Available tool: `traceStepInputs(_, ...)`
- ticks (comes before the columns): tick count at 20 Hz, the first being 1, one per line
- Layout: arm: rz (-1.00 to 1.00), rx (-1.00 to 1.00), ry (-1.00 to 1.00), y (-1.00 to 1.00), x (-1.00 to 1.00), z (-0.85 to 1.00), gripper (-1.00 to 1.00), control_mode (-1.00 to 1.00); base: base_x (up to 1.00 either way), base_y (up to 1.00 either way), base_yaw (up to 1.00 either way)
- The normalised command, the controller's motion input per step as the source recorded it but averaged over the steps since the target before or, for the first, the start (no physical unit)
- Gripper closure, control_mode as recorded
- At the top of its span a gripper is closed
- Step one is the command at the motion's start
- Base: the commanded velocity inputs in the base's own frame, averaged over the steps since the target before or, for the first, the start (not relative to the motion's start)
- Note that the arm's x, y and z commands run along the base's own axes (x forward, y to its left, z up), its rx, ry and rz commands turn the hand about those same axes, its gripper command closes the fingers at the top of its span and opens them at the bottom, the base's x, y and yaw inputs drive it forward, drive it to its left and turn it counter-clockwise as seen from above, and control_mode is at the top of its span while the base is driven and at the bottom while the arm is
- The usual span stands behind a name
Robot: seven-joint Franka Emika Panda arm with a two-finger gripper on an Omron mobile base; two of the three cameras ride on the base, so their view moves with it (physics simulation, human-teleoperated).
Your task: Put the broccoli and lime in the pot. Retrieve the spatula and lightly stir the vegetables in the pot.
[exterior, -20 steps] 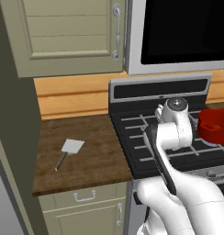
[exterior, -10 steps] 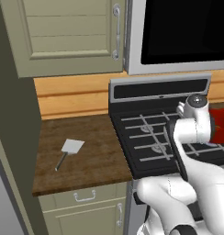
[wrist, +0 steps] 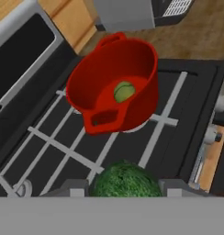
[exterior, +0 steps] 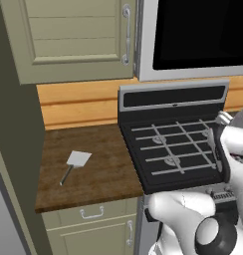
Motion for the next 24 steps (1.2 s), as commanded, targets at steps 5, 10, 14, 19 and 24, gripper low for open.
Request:
traceStepInputs(5, 0.26, -0.01, 0.00, -0.80, 0.08, 0.11, 1.00, -1.00, 0.00, 0.00, 0.00)
traceStepInputs(10, 0.22, -0.04, 0.00, -0.59, 0.15, 0.02, 1.00, -1.00, 0.00, 0.00, 0.00)
traceStepInputs(14, 0.14, -0.01, 0.00, -0.38, 0.36, 0.04, 1.00, -1.00, 0.00, 0.00, 0.00)
traceStepInputs(19, 0.10, 0.00, 0.02, -0.33, 0.67, 0.08, 1.00, -1.00, 0.00, 0.00, 0.00)
traceStepInputs(24, 0.09, -0.01, 0.02, -0.23, 0.73, -0.23, 1.00, -1.00, 0.00, 0.00, 0.00)
